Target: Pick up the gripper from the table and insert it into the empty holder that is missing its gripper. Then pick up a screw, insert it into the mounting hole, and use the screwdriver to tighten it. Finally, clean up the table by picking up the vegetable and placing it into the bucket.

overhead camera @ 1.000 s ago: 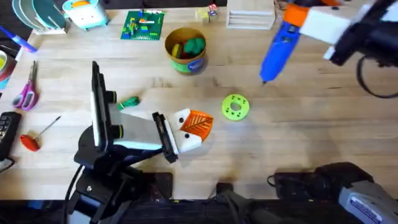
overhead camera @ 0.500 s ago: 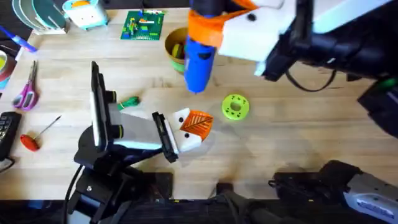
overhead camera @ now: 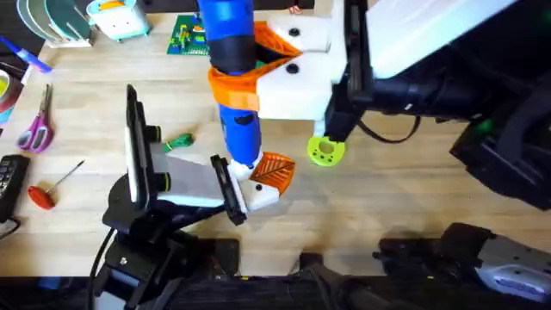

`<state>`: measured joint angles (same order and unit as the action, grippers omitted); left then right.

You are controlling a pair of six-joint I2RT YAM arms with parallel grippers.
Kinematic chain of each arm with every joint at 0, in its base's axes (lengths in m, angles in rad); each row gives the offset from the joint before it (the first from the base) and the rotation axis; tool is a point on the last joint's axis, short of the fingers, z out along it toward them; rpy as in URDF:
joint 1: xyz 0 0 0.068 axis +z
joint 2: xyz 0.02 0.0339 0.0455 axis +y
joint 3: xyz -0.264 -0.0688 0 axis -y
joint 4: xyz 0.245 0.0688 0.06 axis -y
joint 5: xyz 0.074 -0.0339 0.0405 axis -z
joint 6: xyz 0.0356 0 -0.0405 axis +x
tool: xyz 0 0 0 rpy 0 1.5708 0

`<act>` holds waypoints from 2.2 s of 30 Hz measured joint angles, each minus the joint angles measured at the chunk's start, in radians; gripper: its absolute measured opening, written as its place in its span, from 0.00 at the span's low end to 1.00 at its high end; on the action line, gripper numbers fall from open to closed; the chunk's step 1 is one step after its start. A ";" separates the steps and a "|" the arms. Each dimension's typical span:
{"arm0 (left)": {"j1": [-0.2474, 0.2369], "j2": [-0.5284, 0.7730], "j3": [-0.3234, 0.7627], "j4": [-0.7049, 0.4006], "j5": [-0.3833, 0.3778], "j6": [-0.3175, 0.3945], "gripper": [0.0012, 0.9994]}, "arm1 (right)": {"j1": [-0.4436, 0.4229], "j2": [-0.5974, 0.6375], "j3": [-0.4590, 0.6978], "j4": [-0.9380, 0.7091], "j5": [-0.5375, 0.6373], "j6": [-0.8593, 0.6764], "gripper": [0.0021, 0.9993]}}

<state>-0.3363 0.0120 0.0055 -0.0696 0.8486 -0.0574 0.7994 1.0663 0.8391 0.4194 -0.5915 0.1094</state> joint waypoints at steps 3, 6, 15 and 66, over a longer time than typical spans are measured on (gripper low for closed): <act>0.000 0.000 0.000 0.000 0.000 0.000 0.02 | 0.000 0.013 0.000 0.000 0.001 0.003 0.03; 0.000 0.000 0.000 0.000 0.000 0.000 0.02 | 0.000 0.014 0.000 0.008 0.000 0.003 0.03; 0.000 0.000 0.000 0.000 0.000 0.000 0.02 | 0.000 0.014 0.000 -0.008 0.000 0.003 0.03; 0.000 0.000 0.000 -0.001 -0.004 -0.008 0.02 | -0.023 0.046 0.001 -0.027 0.007 0.018 0.03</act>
<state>-0.3363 0.0120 0.0055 -0.0704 0.8448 -0.0651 0.7765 1.1126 0.8398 0.3920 -0.5843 0.1272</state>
